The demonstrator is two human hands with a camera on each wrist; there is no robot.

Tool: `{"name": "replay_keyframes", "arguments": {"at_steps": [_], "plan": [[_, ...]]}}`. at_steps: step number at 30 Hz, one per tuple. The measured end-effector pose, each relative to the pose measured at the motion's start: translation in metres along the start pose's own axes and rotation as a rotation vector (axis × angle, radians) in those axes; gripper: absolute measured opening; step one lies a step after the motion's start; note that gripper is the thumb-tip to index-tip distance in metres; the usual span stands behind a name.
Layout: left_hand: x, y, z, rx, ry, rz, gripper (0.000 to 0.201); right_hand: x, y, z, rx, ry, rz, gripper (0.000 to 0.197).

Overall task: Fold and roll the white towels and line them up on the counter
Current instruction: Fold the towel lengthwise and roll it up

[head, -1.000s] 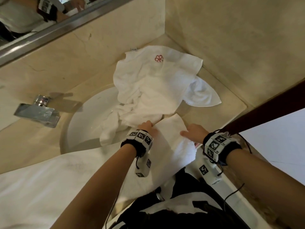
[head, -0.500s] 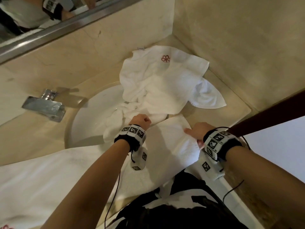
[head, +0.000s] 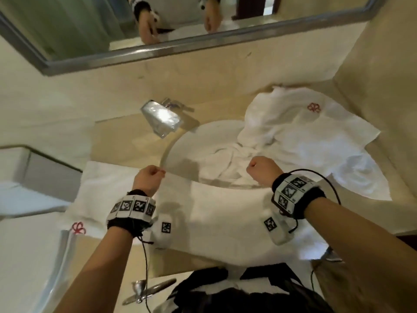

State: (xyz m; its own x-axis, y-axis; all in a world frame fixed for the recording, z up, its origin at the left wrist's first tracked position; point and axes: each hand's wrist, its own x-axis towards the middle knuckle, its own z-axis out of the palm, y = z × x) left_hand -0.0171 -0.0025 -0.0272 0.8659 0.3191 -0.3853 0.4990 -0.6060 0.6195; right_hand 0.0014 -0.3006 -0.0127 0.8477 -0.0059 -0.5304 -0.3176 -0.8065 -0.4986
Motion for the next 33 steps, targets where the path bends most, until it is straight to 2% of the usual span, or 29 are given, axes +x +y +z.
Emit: {"name": "replay_keyframes", "arguments": {"at_steps": [6,9,11,14,17,18,20,22,23,25,28,31,33], "plan": [[-0.016,-0.106,-0.074,-0.016,0.159,-0.31,0.03,0.018,-0.08,0.051,-0.004,-0.157,-0.135,0.023],[-0.029,-0.142,-0.096,-0.06,0.186,-0.435,0.034,0.023,-0.122,0.078,-0.02,-0.22,-0.168,0.019],[-0.033,-0.166,-0.111,-0.101,0.217,-0.511,0.034,0.027,-0.159,0.099,-0.03,-0.241,-0.202,0.024],[-0.032,-0.193,-0.13,-0.232,0.324,-0.619,0.046,0.037,-0.212,0.127,-0.011,-0.305,-0.208,0.028],[-0.024,-0.213,-0.139,-0.436,0.258,-0.755,0.061,0.047,-0.253,0.156,-0.158,-0.26,-0.331,0.022],[-0.021,-0.224,-0.14,-0.519,0.204,-0.794,0.062,0.05,-0.268,0.167,-0.233,-0.242,-0.371,0.019],[-0.019,-0.233,-0.139,-0.736,0.086,-0.846,0.049,0.058,-0.286,0.184,-0.346,-0.197,-0.445,0.022],[-0.013,-0.245,-0.138,-0.85,0.009,-0.814,0.034,0.069,-0.304,0.201,-0.451,-0.183,-0.489,0.019],[-0.009,-0.246,-0.139,-0.9,0.015,-0.797,0.034,0.073,-0.313,0.208,-0.503,-0.204,-0.495,0.016],[0.003,-0.251,-0.137,-0.959,0.069,-0.744,0.037,0.082,-0.327,0.221,-0.57,-0.226,-0.515,0.018],[0.018,-0.255,-0.141,-1.089,0.178,-0.679,0.016,0.095,-0.344,0.242,-0.631,-0.174,-0.613,0.036],[0.029,-0.259,-0.146,-1.006,0.291,-0.593,0.01,0.101,-0.358,0.26,-0.676,-0.136,-0.73,0.044],[0.034,-0.268,-0.144,-0.878,0.319,-0.635,0.018,0.106,-0.367,0.268,-0.709,-0.149,-0.776,0.05]]}}
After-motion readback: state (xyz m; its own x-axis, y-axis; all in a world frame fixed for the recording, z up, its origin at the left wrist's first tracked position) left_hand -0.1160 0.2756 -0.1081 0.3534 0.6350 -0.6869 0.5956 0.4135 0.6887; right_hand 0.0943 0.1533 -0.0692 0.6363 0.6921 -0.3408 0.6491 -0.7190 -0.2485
